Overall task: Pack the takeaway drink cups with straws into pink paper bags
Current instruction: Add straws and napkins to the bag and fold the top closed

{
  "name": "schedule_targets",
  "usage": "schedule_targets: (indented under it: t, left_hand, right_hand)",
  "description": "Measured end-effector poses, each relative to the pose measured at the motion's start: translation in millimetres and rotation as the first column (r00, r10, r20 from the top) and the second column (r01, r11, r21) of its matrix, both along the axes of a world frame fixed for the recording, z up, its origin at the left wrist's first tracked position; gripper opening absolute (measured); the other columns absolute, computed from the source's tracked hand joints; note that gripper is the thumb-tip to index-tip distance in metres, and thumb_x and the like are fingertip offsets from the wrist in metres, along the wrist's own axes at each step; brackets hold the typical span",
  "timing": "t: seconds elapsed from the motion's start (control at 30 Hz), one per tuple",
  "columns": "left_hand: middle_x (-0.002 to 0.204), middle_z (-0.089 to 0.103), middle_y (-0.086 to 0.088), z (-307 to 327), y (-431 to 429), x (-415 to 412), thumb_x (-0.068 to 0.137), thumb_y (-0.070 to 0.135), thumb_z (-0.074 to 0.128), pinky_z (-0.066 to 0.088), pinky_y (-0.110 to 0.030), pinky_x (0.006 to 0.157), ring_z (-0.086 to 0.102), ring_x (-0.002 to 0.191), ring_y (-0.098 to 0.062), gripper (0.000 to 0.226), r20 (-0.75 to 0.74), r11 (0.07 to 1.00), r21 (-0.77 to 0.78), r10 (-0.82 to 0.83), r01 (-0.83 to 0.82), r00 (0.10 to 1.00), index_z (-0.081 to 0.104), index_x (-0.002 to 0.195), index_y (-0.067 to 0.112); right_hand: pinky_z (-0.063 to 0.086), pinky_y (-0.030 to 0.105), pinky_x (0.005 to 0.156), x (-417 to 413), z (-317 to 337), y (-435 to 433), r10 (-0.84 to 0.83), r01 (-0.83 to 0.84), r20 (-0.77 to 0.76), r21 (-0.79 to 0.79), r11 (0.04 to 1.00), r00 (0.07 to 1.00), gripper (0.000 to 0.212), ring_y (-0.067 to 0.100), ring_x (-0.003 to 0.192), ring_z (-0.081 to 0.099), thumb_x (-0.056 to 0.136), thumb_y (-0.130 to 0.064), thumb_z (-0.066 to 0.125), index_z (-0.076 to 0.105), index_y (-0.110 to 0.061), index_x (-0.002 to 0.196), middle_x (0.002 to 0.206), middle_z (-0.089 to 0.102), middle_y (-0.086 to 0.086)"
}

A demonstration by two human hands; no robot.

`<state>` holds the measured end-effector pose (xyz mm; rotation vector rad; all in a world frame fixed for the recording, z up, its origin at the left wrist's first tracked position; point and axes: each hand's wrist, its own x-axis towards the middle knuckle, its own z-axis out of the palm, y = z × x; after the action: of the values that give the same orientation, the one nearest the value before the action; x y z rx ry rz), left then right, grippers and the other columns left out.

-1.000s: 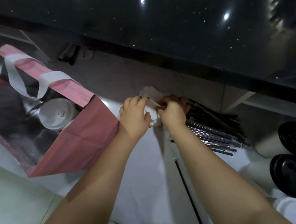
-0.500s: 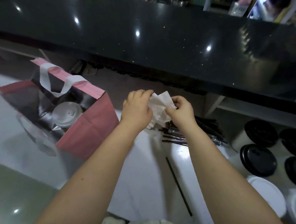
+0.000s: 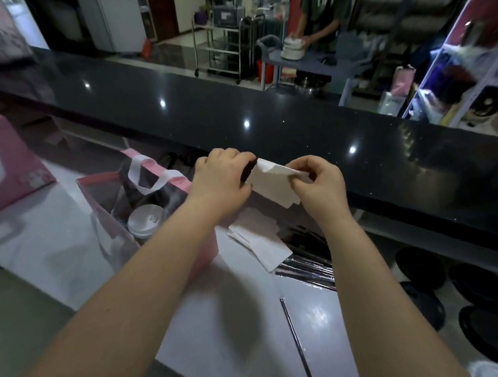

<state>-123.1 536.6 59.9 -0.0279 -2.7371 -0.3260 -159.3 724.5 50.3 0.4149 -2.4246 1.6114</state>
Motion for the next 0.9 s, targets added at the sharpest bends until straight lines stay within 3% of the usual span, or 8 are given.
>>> schedule_targets:
  t: [0.3,0.5,0.6,0.7,0.8,0.9]
  left_hand:
    - [0.128,0.057,0.003,11,-83,21,0.082,0.034,0.066,0.036,-0.043,0.097,0.046,0.121,-0.024,0.051,-0.015,1.0,0.003,0.01,-0.01,1.0,0.055,0.131,0.028]
    - [0.125,0.059,0.005,7,-166,16,0.081,0.037,0.067,0.038,-0.042,0.098,0.048,0.119,-0.022,0.05,-0.006,0.996,-0.01,-0.088,0.088,0.996,0.056,0.13,0.029]
    - [0.125,0.059,0.005,4,-213,11,0.082,0.034,0.068,0.037,-0.042,0.101,0.047,0.122,-0.02,0.047,0.003,0.983,0.075,-0.17,0.169,0.985,0.06,0.128,0.028]
    - [0.112,0.063,0.008,0,-256,7,0.081,0.032,0.071,0.045,-0.042,0.095,0.052,0.111,-0.016,0.036,0.014,0.945,0.168,-0.285,0.279,0.958,0.066,0.117,0.027]
    - [0.094,0.062,0.015,-11,-283,4,0.079,0.031,0.074,0.053,-0.034,0.083,0.057,0.091,-0.005,0.028,0.087,0.898,0.266,-0.385,0.351,0.919,0.068,0.107,0.031]
    - [0.094,0.062,0.019,-25,-292,2,0.08,0.034,0.074,0.053,-0.028,0.078,0.058,0.088,-0.001,0.025,0.164,0.861,0.304,-0.469,0.408,0.868,0.069,0.104,0.034]
  right_hand:
    - [0.048,0.012,0.063,18,18,-74,0.006,-0.012,-0.083,-0.07,0.997,0.996,0.026,-0.004,0.082,0.059,0.078,0.001,0.063,0.071,-0.023,0.084,0.083,0.066,-0.016]
    - [0.053,0.02,0.067,20,20,-151,-0.074,0.067,-0.113,-0.068,0.995,0.991,0.025,-0.001,0.085,0.06,0.079,-0.001,0.067,0.071,-0.025,0.085,0.086,0.067,-0.015]
    - [0.049,0.015,0.062,23,22,-184,-0.144,0.133,-0.114,-0.095,0.986,0.983,0.029,-0.001,0.084,0.061,0.079,-0.003,0.068,0.069,-0.032,0.083,0.085,0.066,-0.018]
    - [0.051,0.014,0.064,31,27,-213,-0.172,0.156,-0.12,-0.129,0.979,0.978,0.031,-0.001,0.083,0.062,0.079,-0.003,0.07,0.068,-0.034,0.08,0.085,0.067,-0.023]
    - [0.054,0.02,0.066,41,32,-235,-0.207,0.196,-0.091,-0.113,0.974,0.974,0.028,0.005,0.082,0.064,0.078,-0.003,0.071,0.07,-0.031,0.079,0.083,0.069,-0.015]
    - [0.057,0.026,0.064,52,35,-247,-0.233,0.23,-0.027,-0.093,0.969,0.972,0.025,0.008,0.079,0.065,0.077,-0.001,0.069,0.071,-0.026,0.079,0.08,0.07,-0.01]
